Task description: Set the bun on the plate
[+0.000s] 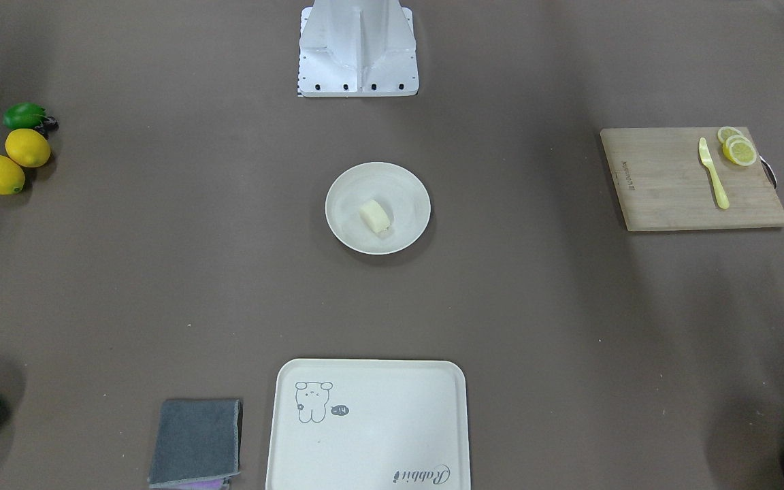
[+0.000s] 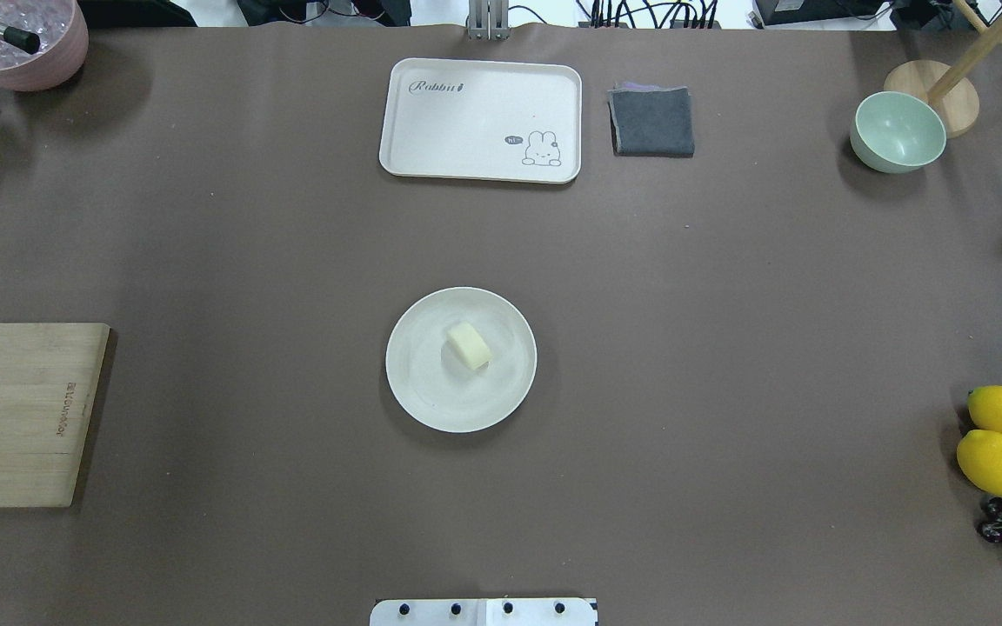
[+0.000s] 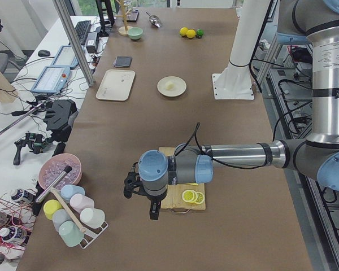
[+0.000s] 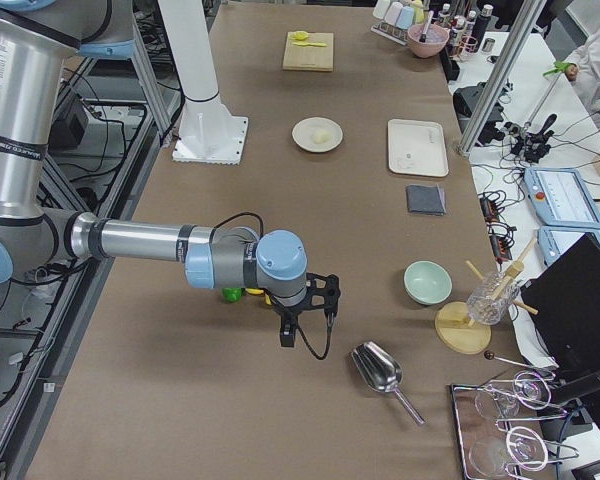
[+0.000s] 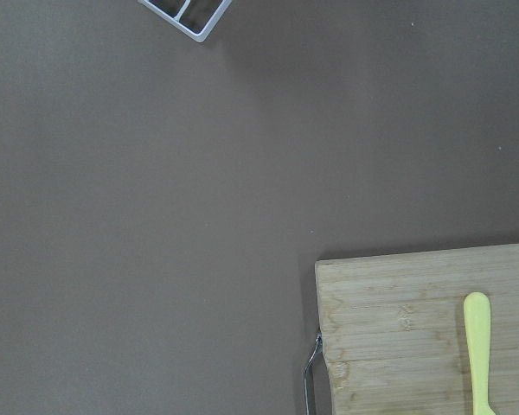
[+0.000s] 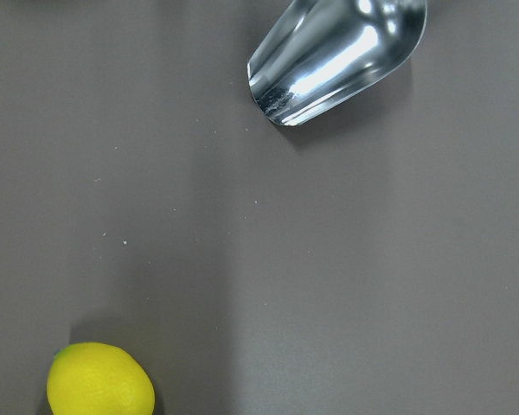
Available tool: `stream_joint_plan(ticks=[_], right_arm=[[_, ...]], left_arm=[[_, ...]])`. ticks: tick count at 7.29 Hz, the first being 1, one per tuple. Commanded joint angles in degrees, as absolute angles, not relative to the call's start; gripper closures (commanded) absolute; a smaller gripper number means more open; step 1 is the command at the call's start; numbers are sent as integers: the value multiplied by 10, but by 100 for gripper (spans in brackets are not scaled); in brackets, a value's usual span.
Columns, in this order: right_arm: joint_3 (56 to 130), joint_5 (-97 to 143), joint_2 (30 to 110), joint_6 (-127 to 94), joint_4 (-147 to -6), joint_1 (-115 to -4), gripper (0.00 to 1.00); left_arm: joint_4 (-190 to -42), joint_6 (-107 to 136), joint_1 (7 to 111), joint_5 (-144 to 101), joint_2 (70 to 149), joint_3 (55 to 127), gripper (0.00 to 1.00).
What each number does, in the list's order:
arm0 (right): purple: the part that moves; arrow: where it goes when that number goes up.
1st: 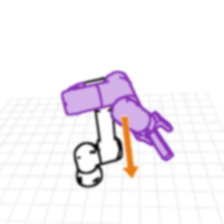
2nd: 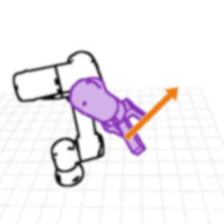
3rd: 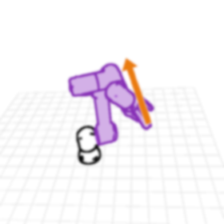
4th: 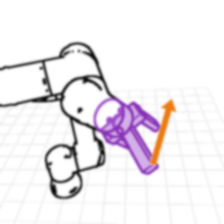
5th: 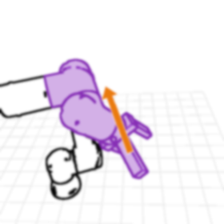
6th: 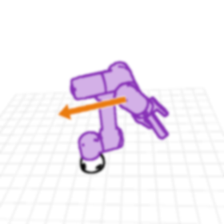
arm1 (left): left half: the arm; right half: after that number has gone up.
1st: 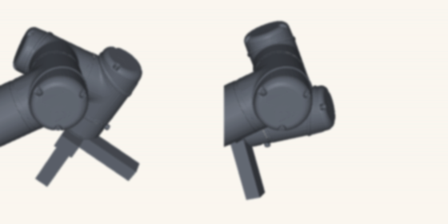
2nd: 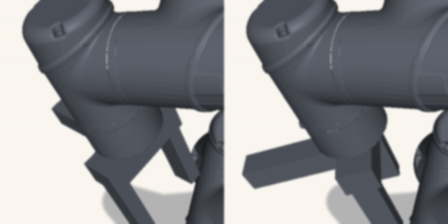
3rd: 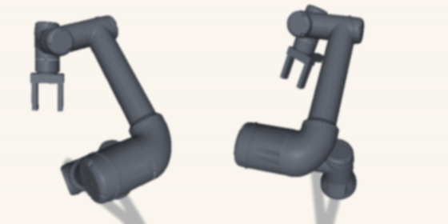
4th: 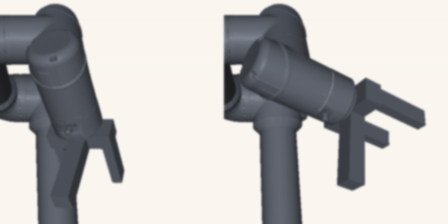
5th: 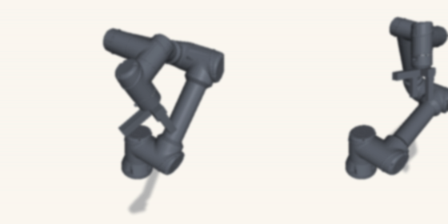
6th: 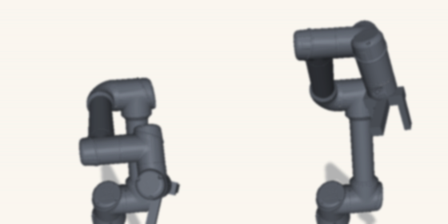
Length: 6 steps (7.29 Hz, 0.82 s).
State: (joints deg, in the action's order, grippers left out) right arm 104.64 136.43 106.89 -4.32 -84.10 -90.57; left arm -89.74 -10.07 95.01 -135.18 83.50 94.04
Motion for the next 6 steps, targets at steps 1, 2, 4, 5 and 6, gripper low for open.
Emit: stream_joint_plan(ticks=[1, 2, 4, 5, 6], right_arm=[[1042, 1363, 1071, -42, -840, -905, 0], [1042, 1362, 1071, -41, -839, -905, 0], [1042, 1362, 1071, -40, -840, -905, 0], [1037, 1364, 1071, -39, -839, -905, 0], [1035, 1364, 1071, -39, -840, -905, 0]], left_arm=[[-897, -101, 950, -1352, 836, 941, 2], [-898, -101, 950, -1353, 836, 941, 2], [-897, -102, 950, -1352, 836, 941, 2], [-897, -102, 950, -1352, 836, 941, 2], [-897, -102, 950, -1352, 836, 941, 2]])
